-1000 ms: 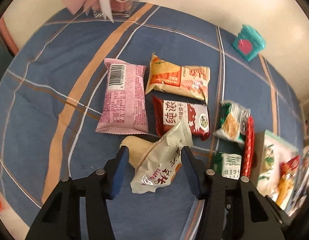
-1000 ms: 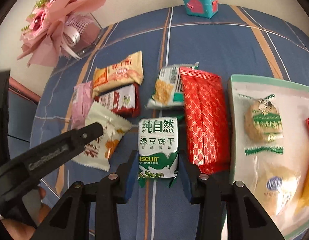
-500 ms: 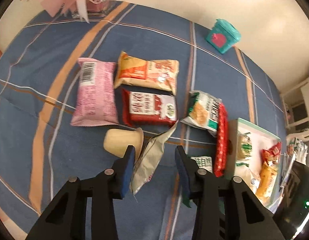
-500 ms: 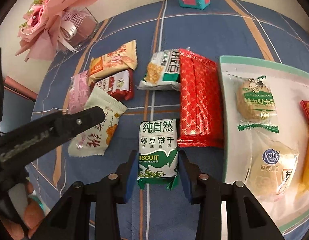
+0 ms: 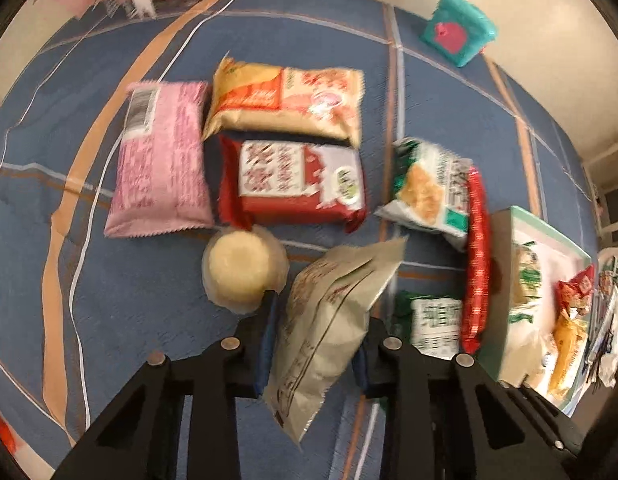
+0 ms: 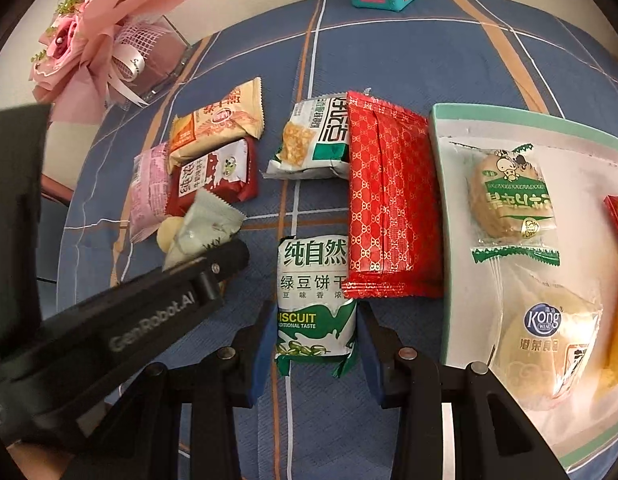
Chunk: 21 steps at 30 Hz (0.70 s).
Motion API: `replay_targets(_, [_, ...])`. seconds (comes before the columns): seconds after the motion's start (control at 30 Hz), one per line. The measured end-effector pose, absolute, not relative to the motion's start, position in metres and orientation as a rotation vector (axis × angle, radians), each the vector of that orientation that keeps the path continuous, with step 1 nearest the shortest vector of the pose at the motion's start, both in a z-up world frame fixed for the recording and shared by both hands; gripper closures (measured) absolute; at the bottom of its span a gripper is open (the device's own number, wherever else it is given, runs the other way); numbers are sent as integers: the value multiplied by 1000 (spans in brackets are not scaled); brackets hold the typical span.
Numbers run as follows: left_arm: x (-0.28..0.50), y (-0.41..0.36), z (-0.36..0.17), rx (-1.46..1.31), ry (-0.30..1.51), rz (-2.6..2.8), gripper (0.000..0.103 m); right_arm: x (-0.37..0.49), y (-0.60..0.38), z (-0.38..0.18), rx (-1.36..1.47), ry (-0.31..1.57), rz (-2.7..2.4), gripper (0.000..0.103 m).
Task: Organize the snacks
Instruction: 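Grasp the green biscuit packet with right tool while left tool grasps the silver-white packet, then carry both packets over the white tray and open both tools to drop them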
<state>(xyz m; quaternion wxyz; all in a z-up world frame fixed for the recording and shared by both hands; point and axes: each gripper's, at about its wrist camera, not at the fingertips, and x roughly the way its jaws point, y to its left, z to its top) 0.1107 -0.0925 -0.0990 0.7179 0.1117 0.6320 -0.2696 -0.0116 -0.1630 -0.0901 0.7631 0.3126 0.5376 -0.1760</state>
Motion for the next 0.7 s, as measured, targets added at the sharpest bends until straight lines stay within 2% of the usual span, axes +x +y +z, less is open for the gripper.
replay_targets(0.07, [114,-90,-99,228,1400,-591,73,-11,-163,-90,680,1169,-383,61])
replay_targets(0.23, [121,-80,-91,187,1385,-566,84,-10,-165,-87,683,1160,-385,62])
replay_targets(0.7, [114,-71,-36,47,1270,-600,84,-23,-180,-42,721,1050,-363,62])
